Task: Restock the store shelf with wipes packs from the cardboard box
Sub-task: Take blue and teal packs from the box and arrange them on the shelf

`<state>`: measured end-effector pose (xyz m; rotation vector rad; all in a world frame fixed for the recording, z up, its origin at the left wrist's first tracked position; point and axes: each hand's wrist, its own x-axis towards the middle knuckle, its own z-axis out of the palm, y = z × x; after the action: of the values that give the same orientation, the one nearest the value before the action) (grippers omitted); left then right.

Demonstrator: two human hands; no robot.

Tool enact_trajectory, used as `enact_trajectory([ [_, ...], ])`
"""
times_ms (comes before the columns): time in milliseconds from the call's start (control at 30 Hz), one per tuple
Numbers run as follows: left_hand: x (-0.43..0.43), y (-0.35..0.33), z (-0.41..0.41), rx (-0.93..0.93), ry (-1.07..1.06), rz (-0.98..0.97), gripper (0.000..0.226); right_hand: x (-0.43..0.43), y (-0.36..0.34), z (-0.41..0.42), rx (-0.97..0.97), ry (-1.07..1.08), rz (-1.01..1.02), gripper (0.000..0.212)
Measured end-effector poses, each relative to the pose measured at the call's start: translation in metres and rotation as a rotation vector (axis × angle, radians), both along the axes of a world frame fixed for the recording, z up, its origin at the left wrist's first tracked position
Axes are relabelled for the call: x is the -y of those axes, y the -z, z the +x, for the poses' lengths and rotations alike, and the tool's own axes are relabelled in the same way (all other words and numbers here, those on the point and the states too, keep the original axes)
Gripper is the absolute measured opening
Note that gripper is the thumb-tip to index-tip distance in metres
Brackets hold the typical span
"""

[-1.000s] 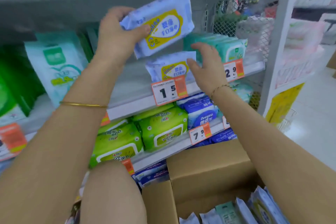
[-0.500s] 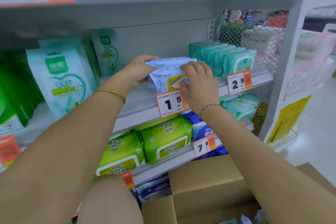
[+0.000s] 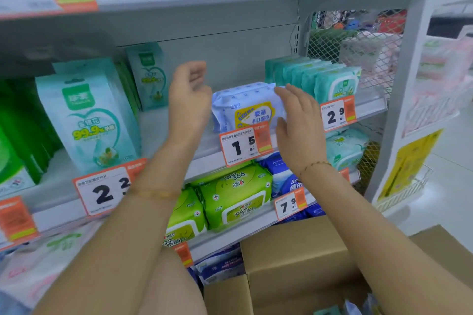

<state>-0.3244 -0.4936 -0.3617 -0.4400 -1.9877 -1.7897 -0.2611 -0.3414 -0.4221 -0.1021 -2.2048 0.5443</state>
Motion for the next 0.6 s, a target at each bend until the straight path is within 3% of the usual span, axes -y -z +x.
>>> enact_trajectory([
  [67,-0.014,0.022,0.045,-0.168,0.061,-0.019,0.045,-0.014,0.017,0.023,-0.107,0.021,-0.071,0.051],
  [167,-0.041,0.076,0.096,-0.045,0.408,-0.211,0.039,-0.044,0.064,0.064,-0.068,0.079,-0.126,0.044],
  [267,-0.073,0.145,0.115,0.179,0.720,-0.539,0.040,-0.088,0.130,0.103,0.361,0.170,-0.225,0.042],
  [367,-0.096,0.200,0.124,0.331,0.884,-0.778,0.036,-0.140,0.194,0.137,0.853,0.339,-0.378,0.040],
  [467,-0.104,0.232,0.131,0.430,0.992,-0.960,0.034,-0.167,0.241,0.162,1.104,0.454,-0.425,0.033],
  [600,-0.107,0.253,0.131,0.481,1.038,-1.078,0.033,-0.168,0.294,0.168,1.336,0.443,-0.408,0.034],
])
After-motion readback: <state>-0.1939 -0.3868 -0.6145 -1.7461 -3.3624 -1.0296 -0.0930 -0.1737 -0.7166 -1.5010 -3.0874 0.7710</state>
